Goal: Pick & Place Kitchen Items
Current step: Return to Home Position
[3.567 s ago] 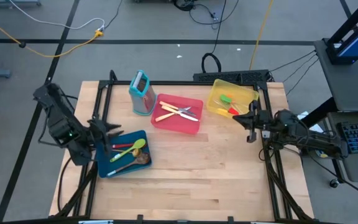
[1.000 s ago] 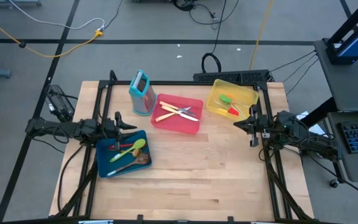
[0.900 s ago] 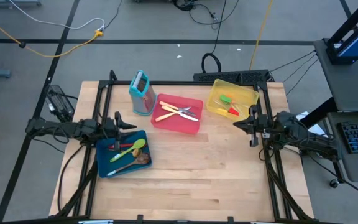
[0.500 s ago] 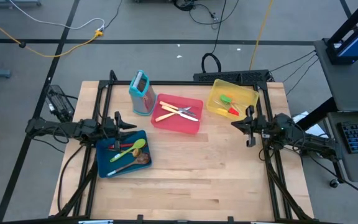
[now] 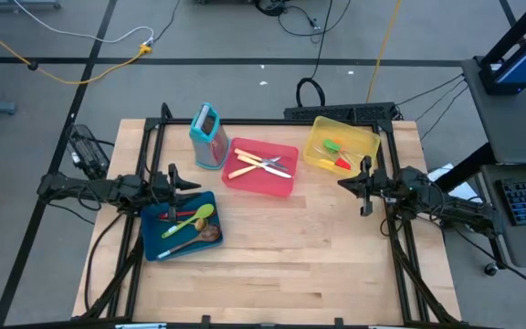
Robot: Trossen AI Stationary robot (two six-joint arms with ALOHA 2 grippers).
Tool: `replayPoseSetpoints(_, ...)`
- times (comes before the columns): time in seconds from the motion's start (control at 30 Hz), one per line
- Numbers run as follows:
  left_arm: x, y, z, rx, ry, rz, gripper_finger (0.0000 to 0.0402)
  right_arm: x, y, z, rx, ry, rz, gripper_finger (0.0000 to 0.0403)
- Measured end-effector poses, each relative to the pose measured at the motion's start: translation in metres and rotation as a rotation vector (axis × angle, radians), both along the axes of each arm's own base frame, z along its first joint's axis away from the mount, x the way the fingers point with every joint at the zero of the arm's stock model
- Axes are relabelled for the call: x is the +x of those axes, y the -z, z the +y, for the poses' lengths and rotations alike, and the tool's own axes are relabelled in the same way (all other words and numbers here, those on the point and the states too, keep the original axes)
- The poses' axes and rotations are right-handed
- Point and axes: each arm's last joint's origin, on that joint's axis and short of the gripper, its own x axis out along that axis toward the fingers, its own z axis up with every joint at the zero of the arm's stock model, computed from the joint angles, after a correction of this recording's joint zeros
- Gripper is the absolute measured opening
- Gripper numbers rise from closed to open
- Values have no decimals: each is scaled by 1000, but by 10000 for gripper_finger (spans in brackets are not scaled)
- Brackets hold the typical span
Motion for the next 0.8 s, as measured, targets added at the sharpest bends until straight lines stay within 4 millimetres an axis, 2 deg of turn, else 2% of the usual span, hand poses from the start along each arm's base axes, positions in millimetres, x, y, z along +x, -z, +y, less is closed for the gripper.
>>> replayPoseSetpoints(0.27, 0, 0, 0, -1, 2, 0, 127, 0, 1, 0, 66, -3, 3, 0)
replayPoseSetpoints(0.8, 0, 0, 0, -1, 2, 0, 127, 0, 2, 0, 35, 0, 13, 1)
